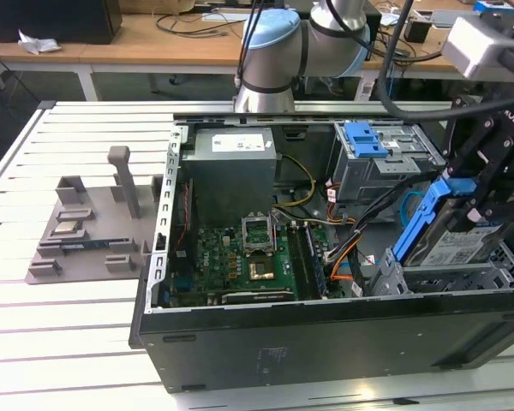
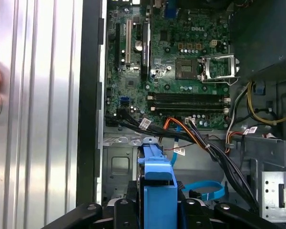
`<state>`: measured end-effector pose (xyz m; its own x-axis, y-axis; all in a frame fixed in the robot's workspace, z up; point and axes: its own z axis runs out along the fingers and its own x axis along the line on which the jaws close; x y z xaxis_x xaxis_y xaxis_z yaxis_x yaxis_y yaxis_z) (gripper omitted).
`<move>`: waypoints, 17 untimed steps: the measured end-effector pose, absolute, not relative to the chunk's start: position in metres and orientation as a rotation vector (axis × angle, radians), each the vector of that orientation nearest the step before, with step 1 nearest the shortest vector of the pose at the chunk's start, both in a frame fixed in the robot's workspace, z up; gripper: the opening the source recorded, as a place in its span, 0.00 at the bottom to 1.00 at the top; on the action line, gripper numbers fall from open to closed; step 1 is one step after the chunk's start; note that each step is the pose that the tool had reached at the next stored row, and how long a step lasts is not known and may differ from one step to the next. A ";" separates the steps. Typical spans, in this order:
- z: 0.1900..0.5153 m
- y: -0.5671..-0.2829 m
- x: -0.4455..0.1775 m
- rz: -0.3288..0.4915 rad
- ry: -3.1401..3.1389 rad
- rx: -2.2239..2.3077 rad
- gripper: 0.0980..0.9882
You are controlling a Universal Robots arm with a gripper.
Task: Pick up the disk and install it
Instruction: 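Insert the disk into the insertion slot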
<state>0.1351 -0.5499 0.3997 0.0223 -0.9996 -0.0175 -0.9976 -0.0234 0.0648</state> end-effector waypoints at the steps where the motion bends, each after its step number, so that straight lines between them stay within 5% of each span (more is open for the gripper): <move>1: 0.396 -0.550 0.135 -0.090 -2.171 2.221 0.30; 11: 0.384 -0.550 0.135 -0.090 -2.171 2.222 0.30; 15: 0.384 -0.550 0.135 -0.090 -2.171 2.221 0.39; 17: 0.384 -0.550 0.135 -0.090 -2.171 2.221 0.22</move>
<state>0.1352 -0.5499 0.3836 0.0224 -0.9996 -0.0174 -0.9976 -0.0234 0.0648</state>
